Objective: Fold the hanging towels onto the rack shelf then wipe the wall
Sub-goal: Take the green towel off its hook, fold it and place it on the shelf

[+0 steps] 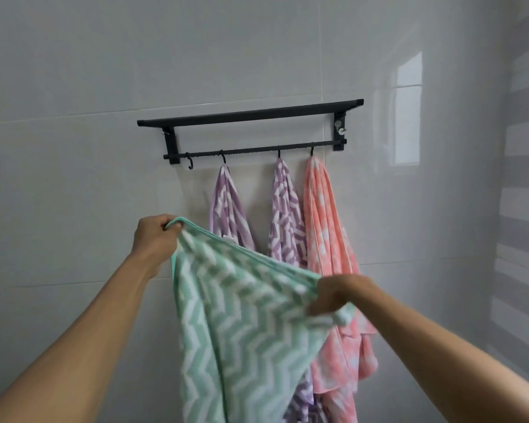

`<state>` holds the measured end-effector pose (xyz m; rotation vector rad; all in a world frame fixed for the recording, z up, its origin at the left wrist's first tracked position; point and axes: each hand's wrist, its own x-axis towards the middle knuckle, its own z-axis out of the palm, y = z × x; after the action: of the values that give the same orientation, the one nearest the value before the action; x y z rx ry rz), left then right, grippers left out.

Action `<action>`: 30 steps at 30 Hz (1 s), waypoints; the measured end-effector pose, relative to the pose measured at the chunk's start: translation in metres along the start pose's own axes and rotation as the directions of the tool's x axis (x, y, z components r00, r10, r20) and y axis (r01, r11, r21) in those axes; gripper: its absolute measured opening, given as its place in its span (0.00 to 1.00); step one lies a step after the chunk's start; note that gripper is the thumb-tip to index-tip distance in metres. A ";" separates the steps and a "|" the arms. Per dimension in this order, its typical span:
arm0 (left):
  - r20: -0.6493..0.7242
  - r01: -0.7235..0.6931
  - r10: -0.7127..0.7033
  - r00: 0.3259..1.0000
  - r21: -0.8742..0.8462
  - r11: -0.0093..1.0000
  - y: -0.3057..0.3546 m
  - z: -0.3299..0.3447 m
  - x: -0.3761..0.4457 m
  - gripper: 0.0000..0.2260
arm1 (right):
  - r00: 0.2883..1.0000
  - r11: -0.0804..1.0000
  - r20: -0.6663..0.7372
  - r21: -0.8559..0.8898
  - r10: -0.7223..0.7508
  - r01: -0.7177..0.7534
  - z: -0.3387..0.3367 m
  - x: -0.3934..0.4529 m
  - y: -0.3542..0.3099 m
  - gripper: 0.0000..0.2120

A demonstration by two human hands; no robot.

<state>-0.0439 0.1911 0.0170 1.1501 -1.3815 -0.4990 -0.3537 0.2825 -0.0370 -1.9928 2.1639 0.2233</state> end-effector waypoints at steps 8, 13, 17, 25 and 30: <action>-0.063 0.062 -0.055 0.997 0.108 0.992 -0.018 -0.014 0.016 0.08 | 0.817 0.967 -0.550 -0.062 0.173 -0.247 -0.098 -0.017 0.005 0.17; -0.144 0.088 -0.108 0.984 -0.138 0.986 0.022 -0.005 0.033 0.09 | 0.595 0.970 -0.778 0.076 0.203 -0.231 -0.121 -0.022 0.001 0.15; -0.070 0.104 -0.104 0.992 -0.016 0.994 0.018 0.003 0.031 0.11 | 0.697 0.964 -0.684 0.033 0.213 -0.262 -0.099 -0.018 0.010 0.16; -0.016 0.178 -0.184 0.983 -0.185 0.966 0.025 0.009 0.033 0.10 | 0.627 0.957 -0.739 0.084 0.247 -0.278 -0.119 -0.023 0.031 0.14; -0.066 0.167 -0.193 0.979 -0.286 0.944 0.024 0.009 0.036 0.09 | 0.578 0.958 -0.764 0.232 0.287 -0.170 -0.130 -0.032 0.049 0.12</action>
<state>-0.0526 0.1680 0.0533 1.0568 -1.0900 -0.7384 -0.4054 0.2870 0.0959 -1.9142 2.8285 -0.9645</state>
